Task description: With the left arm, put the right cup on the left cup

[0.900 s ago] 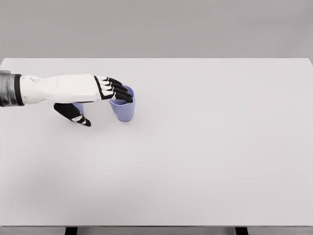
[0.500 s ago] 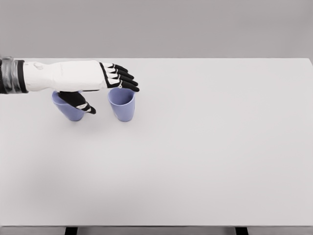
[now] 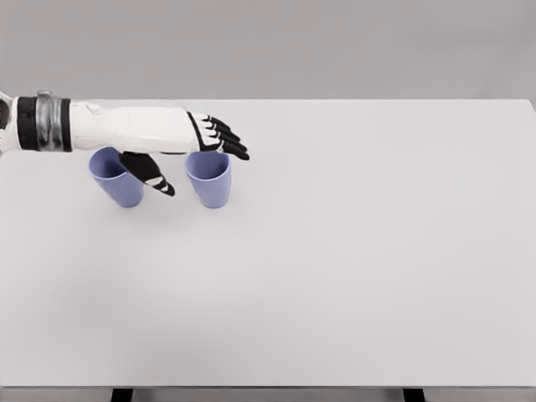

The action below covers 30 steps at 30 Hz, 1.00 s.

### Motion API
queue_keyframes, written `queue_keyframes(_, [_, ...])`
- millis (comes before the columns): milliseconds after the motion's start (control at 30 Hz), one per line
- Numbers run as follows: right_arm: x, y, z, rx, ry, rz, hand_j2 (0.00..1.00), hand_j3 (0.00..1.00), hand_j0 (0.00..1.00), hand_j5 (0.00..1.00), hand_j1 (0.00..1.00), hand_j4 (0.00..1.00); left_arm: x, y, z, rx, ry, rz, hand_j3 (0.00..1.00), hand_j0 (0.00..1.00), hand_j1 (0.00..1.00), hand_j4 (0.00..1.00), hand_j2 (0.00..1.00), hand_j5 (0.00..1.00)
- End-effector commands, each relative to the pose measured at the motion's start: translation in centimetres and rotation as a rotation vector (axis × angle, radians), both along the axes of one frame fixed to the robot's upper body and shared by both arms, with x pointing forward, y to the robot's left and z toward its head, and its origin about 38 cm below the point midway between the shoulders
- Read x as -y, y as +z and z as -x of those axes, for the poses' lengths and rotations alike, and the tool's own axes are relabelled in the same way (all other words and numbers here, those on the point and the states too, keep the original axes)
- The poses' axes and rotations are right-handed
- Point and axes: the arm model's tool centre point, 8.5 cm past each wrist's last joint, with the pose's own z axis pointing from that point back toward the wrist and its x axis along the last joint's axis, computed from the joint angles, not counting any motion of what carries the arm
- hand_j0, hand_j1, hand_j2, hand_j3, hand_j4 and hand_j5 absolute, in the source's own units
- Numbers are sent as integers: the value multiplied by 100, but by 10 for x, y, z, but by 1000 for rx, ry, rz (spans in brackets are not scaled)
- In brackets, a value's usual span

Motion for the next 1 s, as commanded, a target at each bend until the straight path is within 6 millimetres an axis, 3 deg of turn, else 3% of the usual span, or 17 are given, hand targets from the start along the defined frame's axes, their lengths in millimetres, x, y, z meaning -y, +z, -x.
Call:
queue_keyframes(0, [0,0,0,1,2,-1,100,100,100,100,100,100,1,-7,-5,-37,13,11,100,100,100,100,100,100])
queue_keyframes(67, [0,0,0,1,2,-1,100,100,100,100,100,100,1,-2,-11,-24,23,13,100,100,100,100,100,100])
queue_keyframes(133, [0,0,0,1,2,-1,100,100,100,100,100,100,2,-8,-25,-36,54,19,100,100,100,100,100,100])
queue_keyframes(300, [0,0,0,-1,0,0,100,100,100,100,100,100,-6,-16,-38,-48,103,11,100,100,100,100,100,100])
queue_keyframes(467, [0,0,0,1,2,-1,100,100,100,100,100,100,2,-34,-42,-59,102,-20,100,100,100,100,100,100])
queue_keyframes(967, [0,0,0,1,0,-1,100,100,100,100,100,100,3,-53,-56,-77,143,-40,100,100,100,100,100,100])
